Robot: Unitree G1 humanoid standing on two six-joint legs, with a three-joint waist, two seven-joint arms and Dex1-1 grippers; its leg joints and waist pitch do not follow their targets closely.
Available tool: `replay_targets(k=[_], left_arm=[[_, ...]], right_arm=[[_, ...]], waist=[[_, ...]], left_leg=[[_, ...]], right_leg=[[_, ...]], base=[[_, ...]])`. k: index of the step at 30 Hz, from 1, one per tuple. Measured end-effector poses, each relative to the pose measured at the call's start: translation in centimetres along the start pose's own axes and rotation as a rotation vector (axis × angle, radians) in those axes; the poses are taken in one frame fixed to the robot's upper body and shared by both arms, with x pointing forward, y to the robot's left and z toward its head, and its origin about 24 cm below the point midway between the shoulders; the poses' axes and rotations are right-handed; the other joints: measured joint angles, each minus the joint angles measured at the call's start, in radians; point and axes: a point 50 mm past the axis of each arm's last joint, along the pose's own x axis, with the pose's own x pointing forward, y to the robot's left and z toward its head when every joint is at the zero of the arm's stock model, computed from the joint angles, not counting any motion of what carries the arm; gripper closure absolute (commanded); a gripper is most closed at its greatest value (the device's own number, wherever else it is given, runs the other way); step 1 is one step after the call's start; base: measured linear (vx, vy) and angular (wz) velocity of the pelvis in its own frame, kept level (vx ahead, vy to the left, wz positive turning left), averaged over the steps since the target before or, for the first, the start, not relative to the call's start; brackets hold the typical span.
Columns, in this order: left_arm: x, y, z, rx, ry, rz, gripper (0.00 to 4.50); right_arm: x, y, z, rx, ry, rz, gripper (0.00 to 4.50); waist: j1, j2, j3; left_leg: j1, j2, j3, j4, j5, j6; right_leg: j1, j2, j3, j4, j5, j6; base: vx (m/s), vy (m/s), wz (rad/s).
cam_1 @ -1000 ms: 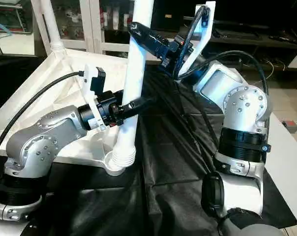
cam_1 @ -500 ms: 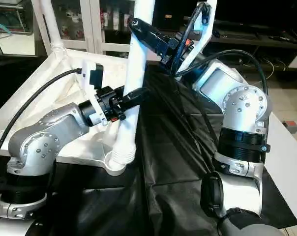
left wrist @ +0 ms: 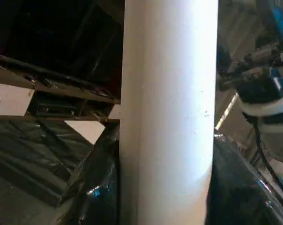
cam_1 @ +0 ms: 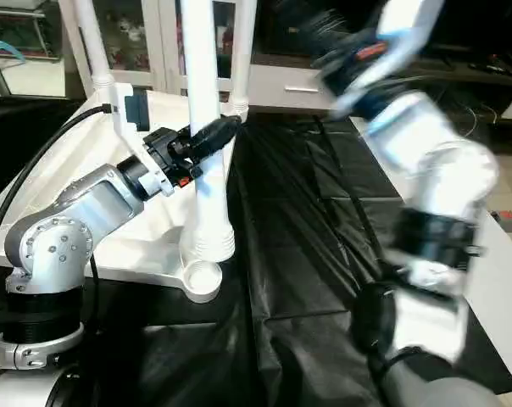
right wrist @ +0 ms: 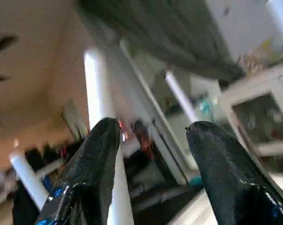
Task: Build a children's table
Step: Pick table leg
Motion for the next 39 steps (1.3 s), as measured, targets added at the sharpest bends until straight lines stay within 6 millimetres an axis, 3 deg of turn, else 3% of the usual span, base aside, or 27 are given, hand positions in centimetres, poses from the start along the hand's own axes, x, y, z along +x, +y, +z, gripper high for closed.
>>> replay_targets(k=[3, 6, 8, 11, 14, 19, 25, 26, 30, 39], left_arm=[[0.0, 0.3, 0.9, -0.043, -0.056, 0.021, 2.64], [0.3, -0.2, 2.1, -0.091, -0.106, -0.025, 2.64], [0.3, -0.6, 2.6, -0.121, -0.129, -0.061, 2.64], [0.3, -0.7, 2.5, -0.129, -0.114, -0.077, 2.64], [0.2, -0.7, 2.3, -0.135, -0.097, -0.085, 2.64], [0.3, -1.0, 2.2, -0.158, -0.084, -0.122, 2.64], [0.4, -1.3, 2.0, -0.178, -0.068, -0.149, 2.64], [0.4, -1.4, 1.9, -0.175, -0.065, -0.152, 2.64], [0.7, -1.4, 1.6, -0.129, -0.028, -0.136, 2.64], [1.4, -2.2, 0.8, -0.092, 0.015, -0.175, 2.64]], right_arm=[[-1.4, -1.0, 0.2, -0.105, 0.073, -0.068, 1.93], [-3.8, -2.5, -1.8, -0.242, 0.267, -0.156, 1.93], [-5.4, -3.2, -4.1, -0.199, 0.372, -0.174, 1.93], [-6.3, -2.4, -5.4, -0.156, 0.453, -0.113, 1.93], [-6.5, -0.7, -5.3, -0.181, 0.504, -0.005, 1.93], [-7.3, 0.1, -6.6, -0.167, 0.590, 0.092, 1.93], [-6.9, 1.8, -8.0, -0.157, 0.654, 0.236, 1.46], [-6.8, 1.9, -8.2, -0.151, 0.660, 0.242, 1.21], [-6.5, 2.1, -9.4, -0.121, 0.680, 0.266, 1.07], [-5.1, 2.2, -11.9, -0.113, 0.749, 0.262, 0.17]], waist=[[0.002, 0.000, 0.000], [0.006, 0.000, 0.000], [0.007, 0.001, 0.000], [0.010, 0.002, 0.000], [0.015, 0.002, 0.000], [0.018, 0.002, 0.000], [0.017, 0.002, 0.000], [0.017, 0.002, -0.001], [0.017, 0.002, -0.001], [0.019, 0.001, -0.001]], left_leg=[[0.000, 0.000, 0.000, 0.000, 0.000, 0.000], [0.001, 0.000, 0.000, 0.000, 0.000, 0.000], [0.000, 0.000, 0.000, 0.000, 0.000, 0.001], [0.000, 0.000, 0.000, 0.000, 0.000, 0.002], [0.001, 0.000, 0.000, 0.000, 0.000, 0.002], [0.001, 0.000, 0.000, 0.002, 0.000, 0.002], [0.002, 0.000, -0.001, 0.002, 0.001, 0.002], [0.002, 0.000, -0.001, 0.002, 0.001, 0.002], [0.001, 0.000, -0.001, 0.002, 0.001, 0.002], [0.001, 0.000, -0.001, 0.002, 0.001, 0.002]], right_leg=[[0.001, 0.000, 0.000, 0.000, 0.000, 0.001], [0.001, 0.000, -0.001, -0.001, 0.000, 0.001], [0.001, 0.000, 0.000, -0.001, 0.000, 0.001], [0.000, 0.000, 0.000, -0.001, 0.000, 0.001], [0.002, 0.000, 0.000, -0.001, 0.000, 0.001], [0.003, 0.000, -0.001, -0.001, 0.001, 0.000], [0.003, 0.000, -0.001, -0.001, 0.003, 0.000], [0.003, 0.000, -0.001, -0.001, 0.004, 0.000], [0.003, 0.000, -0.001, -0.001, 0.005, 0.001], [0.002, -0.001, 0.000, -0.002, 0.005, 0.001]], base=[[0.000, 0.000, 0.00], [0.000, 0.000, 0.00], [0.000, 0.000, 0.00], [0.000, 0.000, 0.00], [0.000, 0.000, 0.00], [0.000, 0.000, 0.00], [0.000, 0.000, 0.00], [0.000, 0.000, 0.00], [0.000, 0.000, 0.00], [0.000, 0.000, 0.00]])
